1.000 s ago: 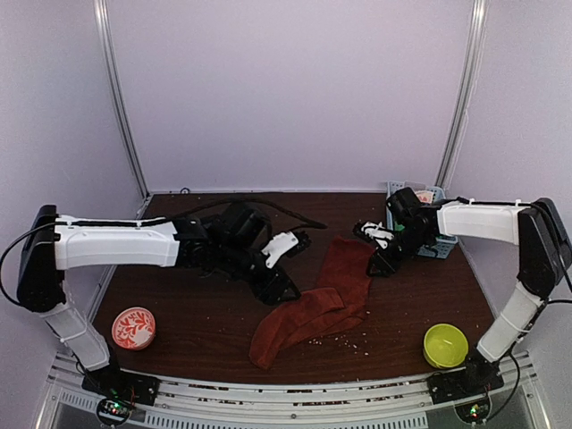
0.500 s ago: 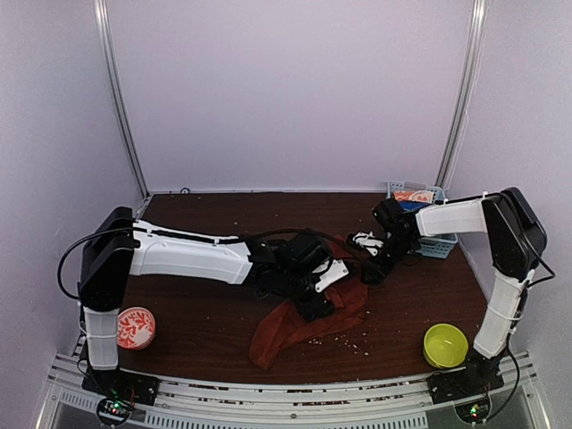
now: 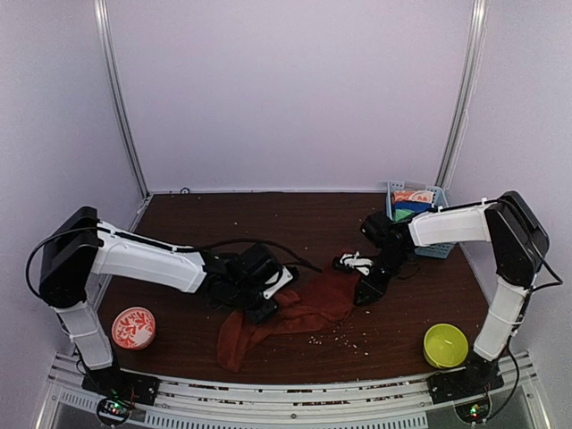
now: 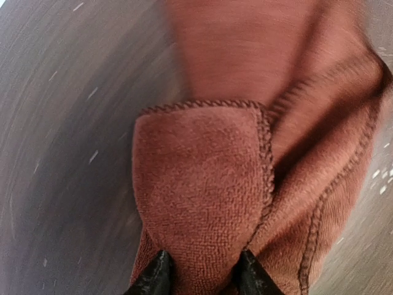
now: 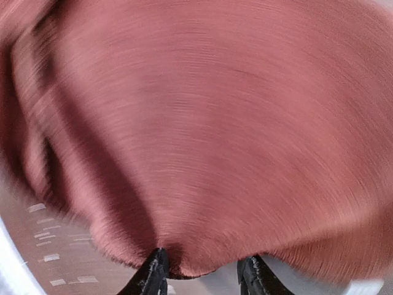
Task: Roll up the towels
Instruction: Adjust the towel at the center of the board.
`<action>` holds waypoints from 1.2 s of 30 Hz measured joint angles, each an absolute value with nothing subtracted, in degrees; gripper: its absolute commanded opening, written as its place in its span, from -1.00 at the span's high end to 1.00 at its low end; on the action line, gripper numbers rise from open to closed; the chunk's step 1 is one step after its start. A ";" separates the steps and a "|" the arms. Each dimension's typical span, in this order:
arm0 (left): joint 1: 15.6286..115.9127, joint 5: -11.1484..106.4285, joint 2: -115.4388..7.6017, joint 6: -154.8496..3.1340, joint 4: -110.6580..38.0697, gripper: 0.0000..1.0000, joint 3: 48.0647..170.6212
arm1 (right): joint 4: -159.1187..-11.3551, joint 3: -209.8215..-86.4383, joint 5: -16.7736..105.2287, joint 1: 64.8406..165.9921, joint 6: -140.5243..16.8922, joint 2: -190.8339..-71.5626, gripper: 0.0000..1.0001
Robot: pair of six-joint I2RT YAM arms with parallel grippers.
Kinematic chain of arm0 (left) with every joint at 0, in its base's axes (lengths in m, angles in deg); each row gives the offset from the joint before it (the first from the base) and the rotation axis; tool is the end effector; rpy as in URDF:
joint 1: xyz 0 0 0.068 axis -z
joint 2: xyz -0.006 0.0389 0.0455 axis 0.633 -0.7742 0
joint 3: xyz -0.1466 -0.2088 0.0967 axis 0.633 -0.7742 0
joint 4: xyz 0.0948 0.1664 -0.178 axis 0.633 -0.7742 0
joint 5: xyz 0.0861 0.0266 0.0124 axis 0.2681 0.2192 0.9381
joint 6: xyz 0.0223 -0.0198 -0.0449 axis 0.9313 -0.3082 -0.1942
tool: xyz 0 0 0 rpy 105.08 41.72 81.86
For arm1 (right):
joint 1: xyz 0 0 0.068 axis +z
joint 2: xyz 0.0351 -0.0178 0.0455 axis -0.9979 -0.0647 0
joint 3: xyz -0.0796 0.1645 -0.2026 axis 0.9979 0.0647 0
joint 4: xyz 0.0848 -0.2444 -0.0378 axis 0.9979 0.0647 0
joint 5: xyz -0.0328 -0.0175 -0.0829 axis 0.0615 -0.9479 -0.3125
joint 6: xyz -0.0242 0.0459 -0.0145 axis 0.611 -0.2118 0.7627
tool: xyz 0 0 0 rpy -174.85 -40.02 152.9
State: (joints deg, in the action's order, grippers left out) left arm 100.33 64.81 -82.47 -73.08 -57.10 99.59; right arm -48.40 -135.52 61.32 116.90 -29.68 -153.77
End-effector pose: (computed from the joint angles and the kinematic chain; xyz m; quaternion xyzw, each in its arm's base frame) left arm 0.1796 -0.3133 0.1575 0.4064 0.8739 -0.0850 0.2528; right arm 0.2758 0.1806 0.1521 -0.4753 0.8476 0.2175 0.0916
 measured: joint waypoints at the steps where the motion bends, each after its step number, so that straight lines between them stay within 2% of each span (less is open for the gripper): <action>1: 99.26 65.11 -80.49 -73.95 -57.23 0.25 97.62 | -46.50 -135.48 63.35 118.87 -29.07 -153.60 0.16; 4: 96.66 65.59 -75.70 -75.85 -58.80 0.14 93.93 | -39.64 -136.00 70.39 123.68 -26.55 -153.34 0.10; 6: 95.83 65.62 -73.25 -76.42 -60.51 -0.03 93.05 | -33.76 -137.99 73.82 124.62 -24.54 -152.55 0.05; 8: 95.74 64.87 -70.91 -76.66 -62.47 -0.20 93.05 | -29.19 -141.07 75.35 123.22 -22.88 -151.06 -0.01; 11: 95.91 62.43 -67.37 -76.40 -64.79 -0.30 93.34 | -24.69 -146.25 76.90 118.28 -20.26 -146.93 -0.02; 15: 95.80 61.20 -66.37 -75.72 -67.48 -0.30 97.34 | -25.87 -145.92 72.36 112.20 -20.04 -139.26 0.03; 21: 95.39 57.05 -77.62 -73.77 -69.66 -0.21 110.38 | -31.00 -132.53 64.14 112.35 -18.03 -133.34 0.18; 27: 95.35 55.48 -85.05 -73.53 -69.86 -0.21 111.50 | -35.59 -120.81 58.02 112.75 -12.81 -126.47 0.20; 36: 95.35 56.11 -89.86 -74.89 -69.31 -0.21 112.63 | -42.04 -115.39 51.42 112.92 -8.76 -127.96 0.05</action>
State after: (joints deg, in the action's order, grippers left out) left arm 95.35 56.11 -89.86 -74.89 -69.31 112.63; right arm -42.04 -115.39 51.42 112.92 -8.76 -127.96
